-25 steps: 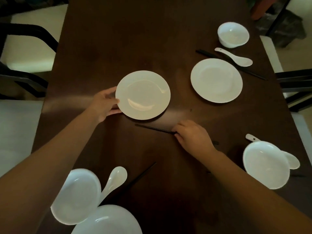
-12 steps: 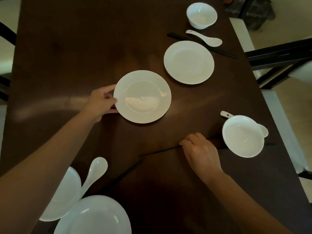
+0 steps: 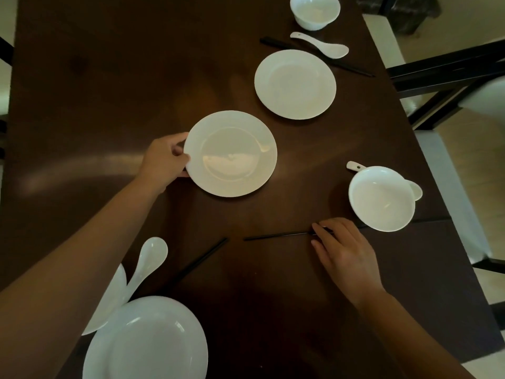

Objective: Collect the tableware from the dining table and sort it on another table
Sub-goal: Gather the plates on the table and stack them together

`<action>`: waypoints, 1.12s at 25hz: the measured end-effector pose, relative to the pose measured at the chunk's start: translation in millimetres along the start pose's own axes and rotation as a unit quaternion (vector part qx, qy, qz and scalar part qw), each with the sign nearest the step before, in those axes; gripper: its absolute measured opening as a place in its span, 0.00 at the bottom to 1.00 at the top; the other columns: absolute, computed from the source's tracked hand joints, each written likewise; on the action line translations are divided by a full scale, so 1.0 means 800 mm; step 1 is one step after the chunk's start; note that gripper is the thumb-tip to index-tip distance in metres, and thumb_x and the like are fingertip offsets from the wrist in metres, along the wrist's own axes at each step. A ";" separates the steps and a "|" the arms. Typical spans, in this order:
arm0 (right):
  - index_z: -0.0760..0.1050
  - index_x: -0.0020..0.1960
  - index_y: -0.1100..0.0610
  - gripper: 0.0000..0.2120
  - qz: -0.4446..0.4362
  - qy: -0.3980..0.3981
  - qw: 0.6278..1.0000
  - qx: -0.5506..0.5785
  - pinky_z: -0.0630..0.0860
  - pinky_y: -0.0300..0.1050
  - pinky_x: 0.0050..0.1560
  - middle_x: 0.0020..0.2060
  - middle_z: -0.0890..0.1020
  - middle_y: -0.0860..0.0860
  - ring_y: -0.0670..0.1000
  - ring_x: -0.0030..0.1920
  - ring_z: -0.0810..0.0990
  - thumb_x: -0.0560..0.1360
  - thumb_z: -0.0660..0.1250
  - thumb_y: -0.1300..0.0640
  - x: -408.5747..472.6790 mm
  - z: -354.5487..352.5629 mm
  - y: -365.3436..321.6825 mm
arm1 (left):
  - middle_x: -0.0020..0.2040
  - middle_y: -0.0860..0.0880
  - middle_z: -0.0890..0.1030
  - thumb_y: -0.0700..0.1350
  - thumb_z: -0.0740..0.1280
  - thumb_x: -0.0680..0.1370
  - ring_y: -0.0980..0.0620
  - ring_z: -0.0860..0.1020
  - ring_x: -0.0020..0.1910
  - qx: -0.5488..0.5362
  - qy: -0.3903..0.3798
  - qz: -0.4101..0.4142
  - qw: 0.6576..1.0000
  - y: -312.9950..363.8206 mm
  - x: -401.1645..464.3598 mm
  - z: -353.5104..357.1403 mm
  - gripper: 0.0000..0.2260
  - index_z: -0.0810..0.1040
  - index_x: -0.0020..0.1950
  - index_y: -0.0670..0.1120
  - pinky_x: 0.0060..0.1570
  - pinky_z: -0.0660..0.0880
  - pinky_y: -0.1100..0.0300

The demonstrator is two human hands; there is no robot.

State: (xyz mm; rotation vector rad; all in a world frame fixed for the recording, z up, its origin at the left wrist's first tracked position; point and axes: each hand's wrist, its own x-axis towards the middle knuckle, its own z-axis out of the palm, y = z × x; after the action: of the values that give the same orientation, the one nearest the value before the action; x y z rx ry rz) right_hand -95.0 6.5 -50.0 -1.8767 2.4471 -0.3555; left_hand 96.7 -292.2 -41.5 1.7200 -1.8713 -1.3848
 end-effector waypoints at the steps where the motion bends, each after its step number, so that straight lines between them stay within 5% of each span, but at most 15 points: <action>1: 0.80 0.54 0.63 0.13 -0.006 0.002 1.000 -0.004 0.80 0.50 0.48 0.49 0.83 0.58 0.58 0.51 0.81 0.71 0.70 0.60 -0.005 0.000 0.002 | 0.42 0.56 0.74 0.32 0.63 0.75 0.53 0.75 0.47 0.015 0.005 0.011 1.000 -0.001 -0.003 0.001 0.24 0.69 0.69 0.50 0.41 0.77 0.58; 6: 0.79 0.55 0.65 0.14 -0.008 0.013 1.000 -0.002 0.79 0.54 0.54 0.51 0.83 0.60 0.59 0.52 0.81 0.71 0.69 0.61 -0.010 0.001 0.000 | 0.53 0.42 0.79 0.37 0.67 0.74 0.44 0.78 0.48 0.156 0.043 0.090 0.983 -0.001 -0.013 -0.002 0.21 0.72 0.67 0.46 0.52 0.78 0.46; 10: 0.79 0.55 0.63 0.13 -0.042 0.010 0.998 0.038 0.77 0.55 0.57 0.52 0.82 0.59 0.57 0.54 0.80 0.72 0.69 0.59 0.000 -0.006 -0.039 | 0.56 0.43 0.77 0.43 0.66 0.76 0.48 0.77 0.52 0.181 0.046 0.088 0.978 0.005 -0.044 -0.020 0.22 0.68 0.69 0.45 0.55 0.72 0.55; 13: 0.79 0.56 0.61 0.14 -0.099 -0.018 0.991 0.086 0.77 0.52 0.55 0.53 0.82 0.58 0.56 0.55 0.80 0.72 0.69 0.59 0.004 -0.014 -0.096 | 0.56 0.44 0.76 0.45 0.65 0.76 0.48 0.76 0.53 0.153 0.059 0.164 0.973 -0.010 -0.131 -0.048 0.20 0.69 0.68 0.46 0.56 0.71 0.57; 17: 0.77 0.61 0.60 0.19 -0.174 -0.081 0.977 0.096 0.77 0.54 0.56 0.58 0.79 0.61 0.60 0.58 0.78 0.71 0.71 0.57 0.001 -0.020 -0.163 | 0.61 0.42 0.76 0.50 0.63 0.75 0.46 0.72 0.61 0.259 0.091 0.246 0.929 -0.080 -0.290 -0.064 0.22 0.69 0.68 0.47 0.63 0.68 0.49; 21: 0.71 0.67 0.57 0.24 -0.195 -0.182 0.957 0.116 0.74 0.53 0.60 0.65 0.73 0.61 0.60 0.65 0.72 0.72 0.69 0.55 -0.009 -0.013 -0.205 | 0.66 0.42 0.74 0.56 0.62 0.73 0.45 0.69 0.65 0.292 0.117 0.110 0.943 -0.167 -0.406 -0.057 0.26 0.65 0.69 0.49 0.63 0.67 0.40; 24: 0.59 0.73 0.52 0.27 -0.104 -0.325 0.925 0.166 0.67 0.46 0.66 0.72 0.62 0.55 0.53 0.70 0.65 0.77 0.62 0.52 -0.018 0.002 -0.224 | 0.70 0.42 0.68 0.55 0.66 0.74 0.43 0.70 0.66 0.192 0.124 -0.064 0.971 -0.197 -0.436 -0.043 0.31 0.59 0.73 0.48 0.61 0.72 0.44; 28: 0.63 0.71 0.54 0.23 -0.022 -0.359 0.907 0.221 0.72 0.45 0.59 0.64 0.71 0.53 0.52 0.60 0.74 0.76 0.62 0.58 -0.016 0.019 -0.249 | 0.69 0.41 0.66 0.50 0.68 0.74 0.43 0.68 0.66 0.074 0.156 -0.180 0.968 -0.207 -0.420 -0.035 0.33 0.57 0.74 0.44 0.63 0.68 0.47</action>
State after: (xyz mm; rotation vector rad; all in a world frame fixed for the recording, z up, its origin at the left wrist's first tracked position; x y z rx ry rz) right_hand 99.9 -32.1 -25.5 -1.5021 1.6690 -0.1527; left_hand 314.8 12.6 -16.7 2.2882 -1.5778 -1.0185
